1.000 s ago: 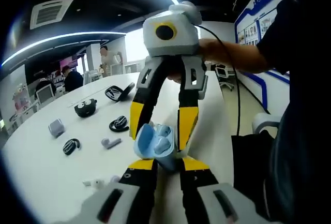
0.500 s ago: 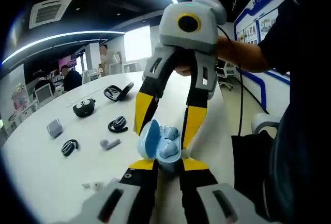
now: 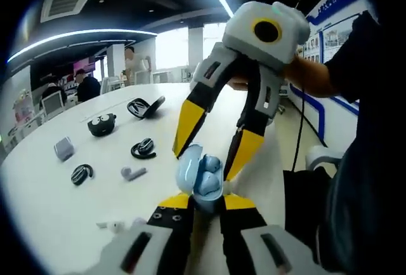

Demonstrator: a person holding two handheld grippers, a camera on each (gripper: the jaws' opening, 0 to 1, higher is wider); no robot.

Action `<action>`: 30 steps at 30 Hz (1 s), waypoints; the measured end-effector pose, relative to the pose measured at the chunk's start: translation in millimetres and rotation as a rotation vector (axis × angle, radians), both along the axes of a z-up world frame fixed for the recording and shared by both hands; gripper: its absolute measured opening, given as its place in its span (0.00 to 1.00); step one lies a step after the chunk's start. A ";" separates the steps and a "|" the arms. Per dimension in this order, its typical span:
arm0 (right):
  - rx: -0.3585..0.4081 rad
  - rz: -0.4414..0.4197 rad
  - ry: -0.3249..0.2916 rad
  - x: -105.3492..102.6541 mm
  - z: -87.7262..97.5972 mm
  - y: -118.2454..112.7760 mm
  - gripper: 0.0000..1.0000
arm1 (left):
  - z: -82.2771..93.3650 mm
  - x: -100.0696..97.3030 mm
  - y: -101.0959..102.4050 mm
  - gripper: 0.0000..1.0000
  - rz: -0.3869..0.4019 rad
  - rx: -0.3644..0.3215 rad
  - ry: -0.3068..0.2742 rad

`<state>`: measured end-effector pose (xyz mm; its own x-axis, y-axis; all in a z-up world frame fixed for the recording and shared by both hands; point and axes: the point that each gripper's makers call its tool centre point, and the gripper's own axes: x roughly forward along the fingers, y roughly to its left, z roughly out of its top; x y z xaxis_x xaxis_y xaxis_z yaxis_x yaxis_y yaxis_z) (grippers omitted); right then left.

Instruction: Pick up the earbuds from the table and place the earbuds into the earbud case

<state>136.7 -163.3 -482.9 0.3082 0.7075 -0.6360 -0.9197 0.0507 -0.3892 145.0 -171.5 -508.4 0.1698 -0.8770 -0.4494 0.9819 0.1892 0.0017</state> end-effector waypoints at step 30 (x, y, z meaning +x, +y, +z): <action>0.321 -0.151 0.341 3.6 -5.1 -11.2 0.19 | 0.9 -1.7 3.9 0.18 0.013 -0.008 -0.015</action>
<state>140.3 -174.5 -488.1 0.2340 0.8478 -0.4759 -0.9653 0.2609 -0.0099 143.3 -167.7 -507.5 0.1881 -0.8781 -0.4400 0.9792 0.2023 0.0148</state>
